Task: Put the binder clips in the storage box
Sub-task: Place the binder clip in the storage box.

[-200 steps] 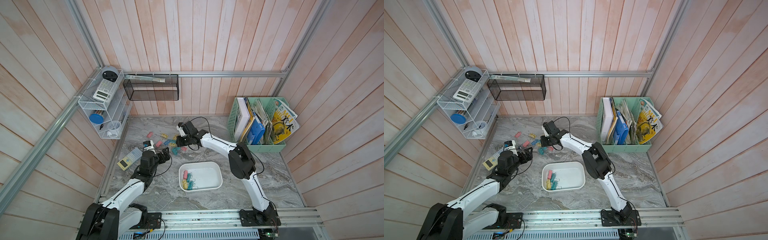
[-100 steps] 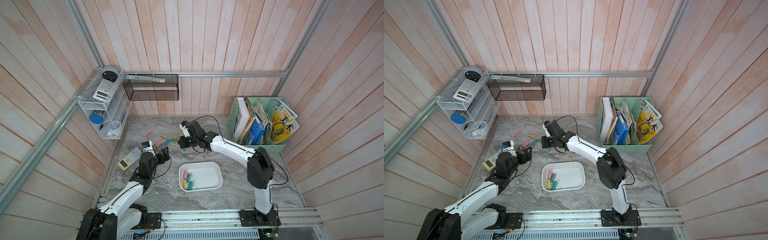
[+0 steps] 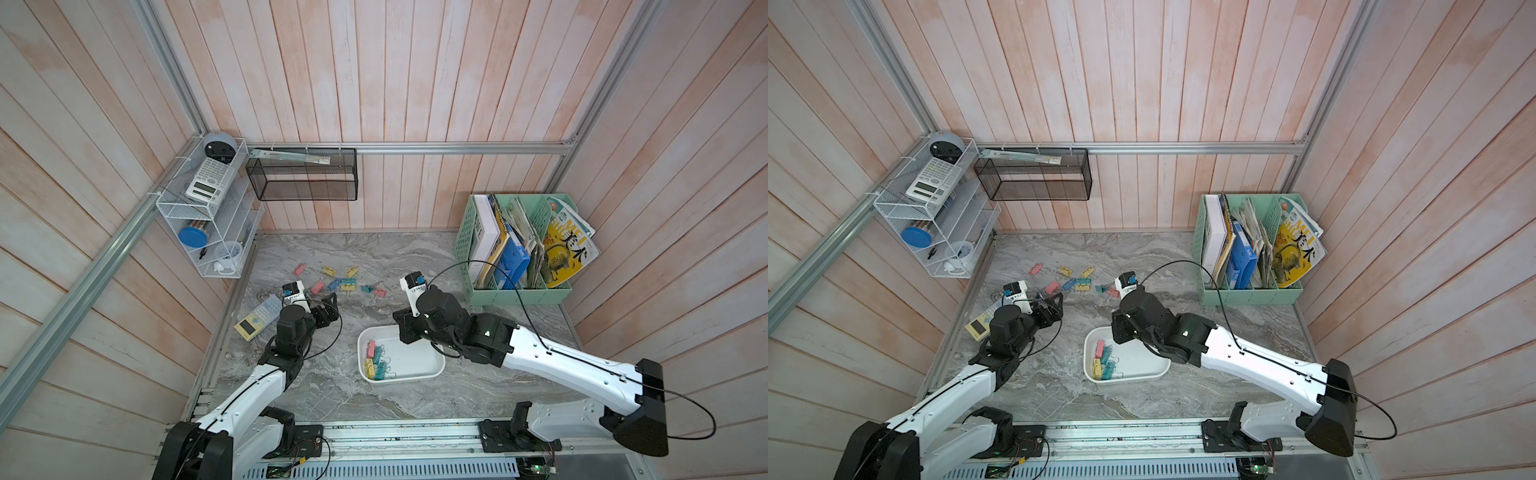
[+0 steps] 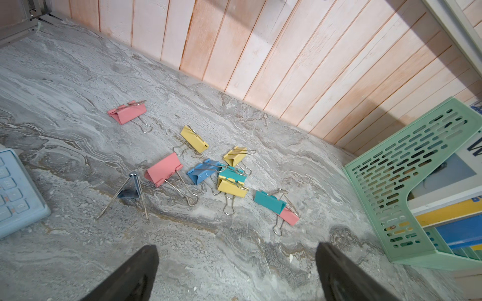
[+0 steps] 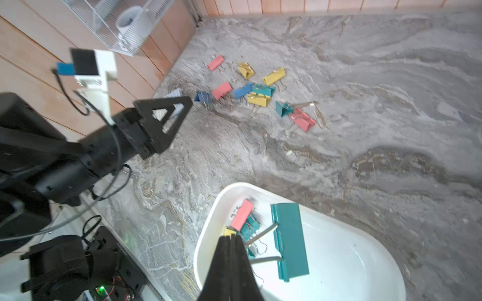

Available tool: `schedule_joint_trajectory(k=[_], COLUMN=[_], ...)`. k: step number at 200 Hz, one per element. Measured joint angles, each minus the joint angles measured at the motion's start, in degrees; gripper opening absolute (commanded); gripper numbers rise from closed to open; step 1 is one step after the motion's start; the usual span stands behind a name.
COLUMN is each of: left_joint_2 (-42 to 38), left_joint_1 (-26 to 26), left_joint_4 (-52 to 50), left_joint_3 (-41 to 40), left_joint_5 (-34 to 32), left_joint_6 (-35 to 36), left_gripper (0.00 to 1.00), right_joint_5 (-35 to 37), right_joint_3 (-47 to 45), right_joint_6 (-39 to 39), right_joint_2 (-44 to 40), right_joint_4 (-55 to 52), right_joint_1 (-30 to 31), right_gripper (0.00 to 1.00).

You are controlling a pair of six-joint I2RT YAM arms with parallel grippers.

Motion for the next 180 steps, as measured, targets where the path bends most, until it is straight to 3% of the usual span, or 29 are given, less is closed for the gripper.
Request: schedule_joint_trajectory(k=[42,100,115,138,180], left_joint_2=[-0.04,0.35,0.94,1.53,1.55], left_joint_1=[0.0,0.0,0.0,0.0,0.0], left_joint_4=[0.02,0.39,0.63,0.79,0.76], left_joint_3=[0.0,-0.07,-0.07,-0.07,-0.07], left_joint_5=[-0.02,-0.02,-0.02,-0.02,-0.02], left_joint_6=[0.59,0.61,0.61,0.61,0.63], left_gripper=[1.0,1.0,1.0,1.0,1.0], right_joint_5=[0.55,-0.83,-2.95,-8.09,-10.8], right_joint_3=[-5.81,-3.3,-1.97,-0.42,1.7], right_joint_6=[4.79,9.6,9.6,10.1,9.51], right_joint_2=[8.9,20.96,22.29,24.83,25.62], right_joint_4=[4.02,5.92,6.45,8.83,9.38], right_joint_1=[0.09,-0.04,-0.17,-0.26,-0.55], right_gripper=[0.0,0.0,0.15,0.28,0.38])
